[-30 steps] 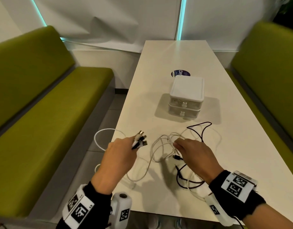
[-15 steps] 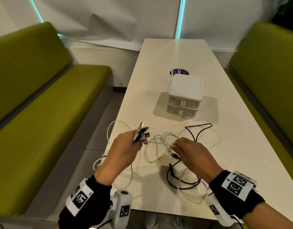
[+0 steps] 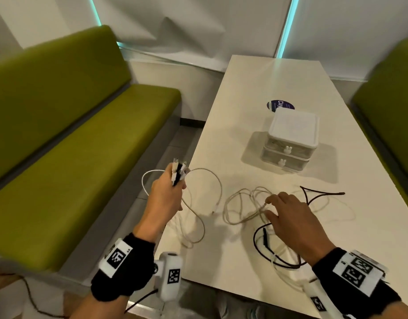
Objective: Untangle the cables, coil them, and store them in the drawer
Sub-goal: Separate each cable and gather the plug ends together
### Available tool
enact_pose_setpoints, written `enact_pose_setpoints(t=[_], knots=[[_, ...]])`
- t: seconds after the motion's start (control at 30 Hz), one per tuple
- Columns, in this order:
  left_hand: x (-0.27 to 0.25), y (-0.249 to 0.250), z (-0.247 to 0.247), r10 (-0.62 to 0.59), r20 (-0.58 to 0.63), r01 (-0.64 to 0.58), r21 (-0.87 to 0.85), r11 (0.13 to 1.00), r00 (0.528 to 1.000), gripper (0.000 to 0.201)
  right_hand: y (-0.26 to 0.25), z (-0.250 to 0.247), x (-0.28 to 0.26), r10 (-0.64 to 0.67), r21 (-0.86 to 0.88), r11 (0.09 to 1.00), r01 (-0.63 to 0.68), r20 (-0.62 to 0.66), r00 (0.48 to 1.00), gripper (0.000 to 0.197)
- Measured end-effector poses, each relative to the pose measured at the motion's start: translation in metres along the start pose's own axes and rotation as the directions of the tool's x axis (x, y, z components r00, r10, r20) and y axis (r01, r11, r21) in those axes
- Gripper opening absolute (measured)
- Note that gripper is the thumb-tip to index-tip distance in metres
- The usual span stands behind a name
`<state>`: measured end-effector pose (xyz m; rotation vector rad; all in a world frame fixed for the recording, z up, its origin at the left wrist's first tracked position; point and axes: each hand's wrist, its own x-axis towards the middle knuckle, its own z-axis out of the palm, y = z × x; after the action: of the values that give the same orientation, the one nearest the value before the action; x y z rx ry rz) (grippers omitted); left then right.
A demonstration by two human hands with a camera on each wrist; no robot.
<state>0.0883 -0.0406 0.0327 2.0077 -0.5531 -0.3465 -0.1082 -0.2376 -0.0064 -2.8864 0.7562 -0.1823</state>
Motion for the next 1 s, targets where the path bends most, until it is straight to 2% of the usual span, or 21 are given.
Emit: enact_pose_setpoints(t=[0.1,0.2,0.27,0.47,0.53,0.6,0.7,0.77,0.87,1.0], knots=[[0.008,-0.016,-0.025,-0.066,-0.157,0.058,-0.054,0.997,0.985,0.006,-0.006,0.006,0.001,-0.051,-0.027,0.998,0.048,-0.109,0.993,0.017],[0.017,-0.031,-0.047,-0.101,-0.267,0.08,-0.091,0.993,0.958,0.008,-0.016,0.009,0.001,-0.084,-0.01,0.996,0.083,-0.121,0.989,0.009],[0.021,-0.038,-0.055,-0.107,-0.284,0.086,-0.085,0.993,0.953,0.012,-0.019,0.01,0.0,-0.106,-0.026,0.994,0.103,-0.106,0.989,0.007],[0.021,-0.054,-0.052,-0.14,-0.298,0.153,0.02,0.988,0.944,0.031,-0.022,0.014,-0.001,-0.121,-0.093,0.988,0.121,0.009,0.993,0.037],[0.021,-0.056,-0.049,-0.15,-0.278,0.166,0.033,0.986,0.949,0.028,-0.021,0.014,-0.002,-0.094,-0.101,0.99,0.1,0.059,0.994,0.039],[0.02,-0.057,-0.046,-0.153,-0.253,0.175,0.067,0.982,0.955,0.02,-0.019,0.014,-0.004,-0.059,-0.106,0.992,0.071,0.107,0.993,0.031],[0.018,-0.052,-0.037,-0.144,-0.202,0.149,0.008,0.989,0.969,0.023,-0.017,0.013,-0.007,-0.041,-0.092,0.994,0.056,0.154,0.987,0.028],[0.015,-0.044,-0.031,-0.133,-0.156,0.128,-0.043,0.991,0.979,0.029,-0.017,0.012,-0.008,-0.054,-0.053,0.997,0.062,0.148,0.987,0.029],[0.009,-0.029,-0.016,-0.111,-0.034,0.109,-0.046,0.993,0.993,0.049,-0.016,0.01,-0.01,-0.04,-0.067,0.996,0.051,0.166,0.985,0.021],[-0.001,-0.009,0.012,-0.113,0.145,0.12,-0.041,0.992,0.983,0.064,-0.012,0.012,-0.012,0.018,-0.106,0.994,0.007,0.231,0.973,0.028]])
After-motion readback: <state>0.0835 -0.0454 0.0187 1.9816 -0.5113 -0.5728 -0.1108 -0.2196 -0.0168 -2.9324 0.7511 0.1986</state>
